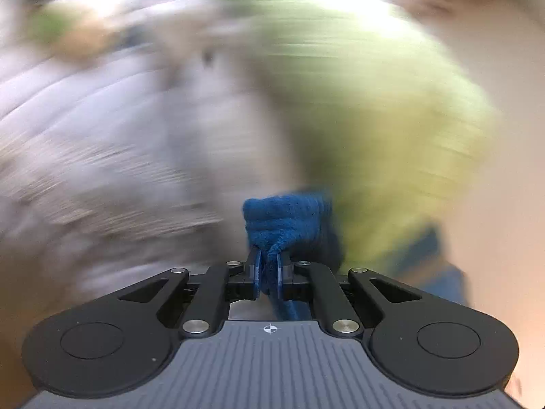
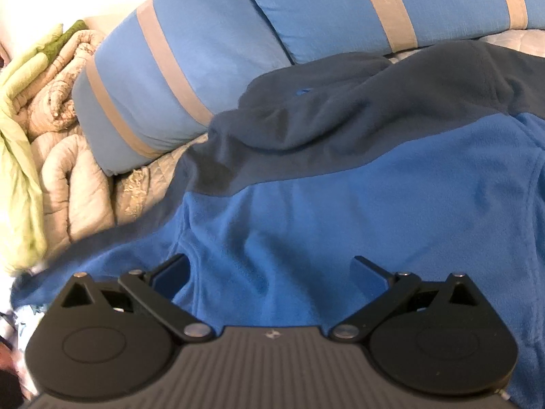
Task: Fold clothes
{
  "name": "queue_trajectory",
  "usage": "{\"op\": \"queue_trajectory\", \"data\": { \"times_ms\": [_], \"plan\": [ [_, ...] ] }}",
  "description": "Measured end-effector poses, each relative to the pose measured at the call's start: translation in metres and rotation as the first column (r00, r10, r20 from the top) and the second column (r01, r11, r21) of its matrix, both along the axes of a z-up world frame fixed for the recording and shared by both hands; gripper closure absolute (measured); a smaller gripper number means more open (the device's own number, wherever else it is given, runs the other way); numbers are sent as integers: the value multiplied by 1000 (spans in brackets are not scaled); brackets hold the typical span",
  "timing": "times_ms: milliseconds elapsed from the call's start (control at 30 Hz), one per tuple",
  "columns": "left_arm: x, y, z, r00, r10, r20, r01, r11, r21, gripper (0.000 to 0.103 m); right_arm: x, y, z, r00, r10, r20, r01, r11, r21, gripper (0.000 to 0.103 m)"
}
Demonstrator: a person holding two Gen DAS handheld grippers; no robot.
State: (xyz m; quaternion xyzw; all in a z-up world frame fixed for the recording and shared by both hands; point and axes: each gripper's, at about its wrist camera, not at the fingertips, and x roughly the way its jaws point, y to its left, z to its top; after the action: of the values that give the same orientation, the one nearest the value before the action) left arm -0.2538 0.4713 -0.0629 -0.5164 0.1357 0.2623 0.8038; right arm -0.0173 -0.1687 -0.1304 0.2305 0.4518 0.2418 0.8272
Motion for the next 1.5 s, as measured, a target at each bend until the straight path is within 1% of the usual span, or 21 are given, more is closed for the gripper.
{"op": "queue_trajectory", "data": {
  "times_ms": [33, 100, 167, 200, 267, 400, 533, 600, 700, 767, 800, 833, 867, 967, 1033, 1100, 1167, 1267, 1367, 1467, 1500],
  "plan": [
    [-7, 4, -24, 999, 35, -28, -37, 997, -61, 95, 0, 1, 0, 1000, 8, 2, -8, 1000, 9, 0],
    [-16, 3, -64, 994, 85, -67, -94, 984, -153, 94, -1, 2, 1, 1000, 19, 11, -19, 1000, 3, 0],
    [-26, 3, -104, 985, 130, -110, -153, 958, -242, 94, -1, 3, 3, 1000, 16, 26, -15, 1000, -19, 0],
    [-30, 2, -119, 982, 146, -124, -175, 946, -273, 94, -1, 2, 3, 1000, 14, 28, -13, 1000, -25, 0],
    [-33, -3, -129, 981, 156, -118, -184, 940, -288, 94, 0, 2, 1, 1000, 9, 19, -8, 1000, -25, 0],
    [-33, -3, -128, 981, 165, -102, -189, 938, -292, 94, 0, 3, 0, 1000, 11, 14, -11, 999, -34, 0],
    [-35, -5, -120, 979, 186, -84, -202, 934, -294, 92, 0, 3, 0, 1000, 19, 17, -18, 999, -37, 0],
    [-33, -8, -114, 976, 200, -88, -216, 934, -286, 89, 0, 3, 0, 1000, 19, 15, -18, 999, -37, 0],
    [-34, -11, -102, 964, 248, -93, -264, 931, -250, 72, 1, 2, 0, 1000, 15, 12, -15, 999, -37, 0],
    [-35, -19, -90, 954, 289, -82, -300, 931, -210, 52, 1, 3, 0, 1000, 15, 10, -15, 999, -40, 0],
    [-33, -22, -82, 954, 292, -76, -301, 937, -180, 48, 0, 3, 0, 1000, 16, 10, -16, 999, -42, 0],
    [-29, -25, -72, 957, 282, -69, -289, 946, -147, 41, 0, 4, -1, 1000, 17, 10, -16, 999, -44, 0],
    [-25, -29, -63, 962, 267, -59, -273, 955, -120, 37, 1, 4, -1, 1000, 16, 8, -16, 999, -46, 0],
    [-11, -43, -40, 984, 180, -11, -180, 979, -94, 37, 1, 4, -2, 1000, 13, 3, -13, 999, -51, 0],
    [1, -58, -29, 996, 87, 7, -86, 992, -92, 37, 1, 5, -3, 1000, 14, 2, -14, 999, -52, 0],
    [14, -73, -20, 1000, -16, 13, 17, 996, -89, 36, 1, 5, -3, 1000, 16, 2, -16, 998, -53, 0],
    [30, -89, -15, 993, -115, 10, 116, 989, -91, 36, 1, 5, -3, 1000, 21, 3, -21, 998, -55, 0],
    [47, -114, -12, 977, -212, 6, 212, 975, -60, 36, 1, 5, -3, 999, 33, 9, -32, 998, -59, 0],
    [62, -135, -8, 962, -274, 13, 274, 961, -24, 36, -1, 6, -3, 999, 45, 16, -44, 997, -65, 0],
    [74, -153, 0, 947, -322, 6, 322, 946, 40, 36, -1, 10, -2, 998, 61, 21, -59, 996, -72, 0],
    [77, -159, 3, 937, -348, -5, 348, 935, 64, 36, -2, 11, -2, 997, 69, 25, -67, 995, -76, 0]
  ]
}}
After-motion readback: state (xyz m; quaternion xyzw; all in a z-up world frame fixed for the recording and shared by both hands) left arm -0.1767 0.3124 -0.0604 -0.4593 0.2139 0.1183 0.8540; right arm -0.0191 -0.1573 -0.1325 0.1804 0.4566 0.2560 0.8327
